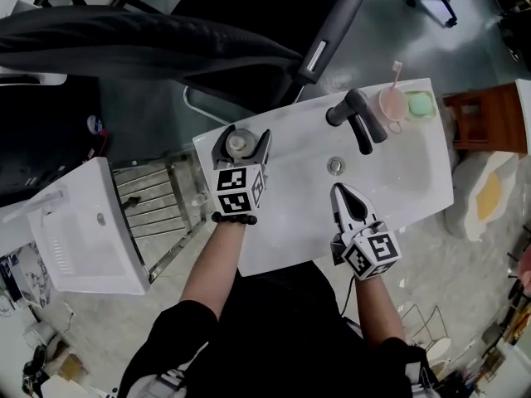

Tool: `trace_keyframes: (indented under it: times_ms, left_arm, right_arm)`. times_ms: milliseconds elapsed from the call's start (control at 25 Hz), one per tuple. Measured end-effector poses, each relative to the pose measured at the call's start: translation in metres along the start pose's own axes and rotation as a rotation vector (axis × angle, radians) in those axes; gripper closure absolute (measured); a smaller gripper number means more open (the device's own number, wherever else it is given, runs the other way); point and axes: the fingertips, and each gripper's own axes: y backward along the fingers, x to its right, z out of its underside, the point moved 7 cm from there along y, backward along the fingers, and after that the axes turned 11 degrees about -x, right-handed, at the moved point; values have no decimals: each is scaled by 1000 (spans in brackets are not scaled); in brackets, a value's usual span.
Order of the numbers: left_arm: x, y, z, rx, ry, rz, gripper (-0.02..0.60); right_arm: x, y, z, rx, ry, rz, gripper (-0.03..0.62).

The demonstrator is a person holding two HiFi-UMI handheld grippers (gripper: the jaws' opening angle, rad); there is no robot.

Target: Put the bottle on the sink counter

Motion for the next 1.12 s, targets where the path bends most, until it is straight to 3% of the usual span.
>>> trace_keyframes:
  times_ms: [400, 600, 1120]
  left_arm:
    - [4, -7, -4, 3, -85, -50, 225]
    - [11, -9, 2, -27, -231, -79, 224]
    - [1, 4, 8, -25, -191, 81, 166]
  right_arm:
    - [-7, -7, 3, -25, 24, -2, 563]
    - [-11, -5, 7, -27, 27, 4, 563]
    - [-28, 11, 5, 35, 15, 22, 563]
